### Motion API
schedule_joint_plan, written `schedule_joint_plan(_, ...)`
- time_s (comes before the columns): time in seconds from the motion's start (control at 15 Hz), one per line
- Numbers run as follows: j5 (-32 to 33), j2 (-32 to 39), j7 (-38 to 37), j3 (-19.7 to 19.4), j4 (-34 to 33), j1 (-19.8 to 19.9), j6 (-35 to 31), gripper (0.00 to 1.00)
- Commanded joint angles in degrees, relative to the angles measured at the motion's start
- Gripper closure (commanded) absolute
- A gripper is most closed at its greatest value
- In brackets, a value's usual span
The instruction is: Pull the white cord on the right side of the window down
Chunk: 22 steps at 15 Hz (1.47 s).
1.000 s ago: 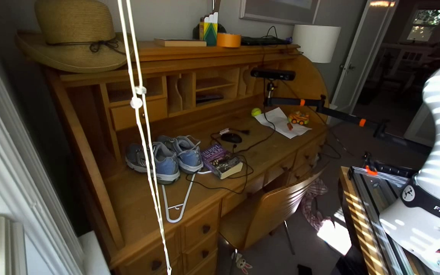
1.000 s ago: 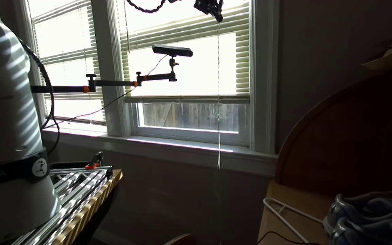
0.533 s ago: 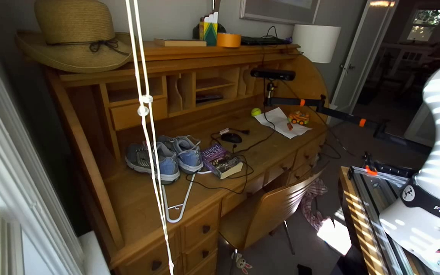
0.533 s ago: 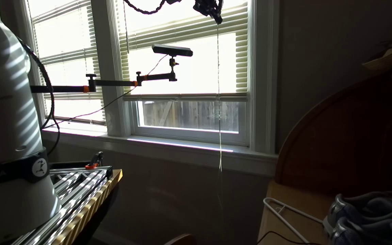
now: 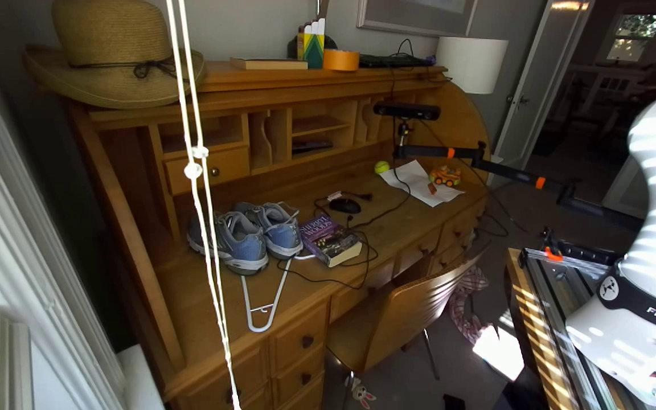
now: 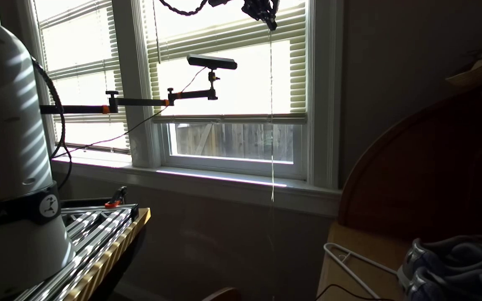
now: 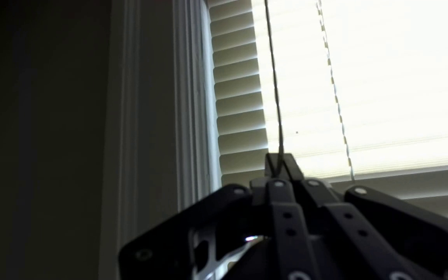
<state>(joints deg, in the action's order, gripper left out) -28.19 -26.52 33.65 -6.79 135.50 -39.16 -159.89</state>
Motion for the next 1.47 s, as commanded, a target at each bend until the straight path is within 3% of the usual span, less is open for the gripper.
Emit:
schedule_joint_plan(0.0, -2.67, 2.82, 2.22, -2.89, 4.23, -2.14, 0.25, 1.00)
schedule_joint_plan(0.33, -0.40, 4.94, 0.66, -1.47, 6.77, -0.03, 0.22, 1.00)
schedule_joint_plan(1.4, -1.52, 10.20, 1.43, -0.13, 13.63, 2.59, 0.30, 1.00)
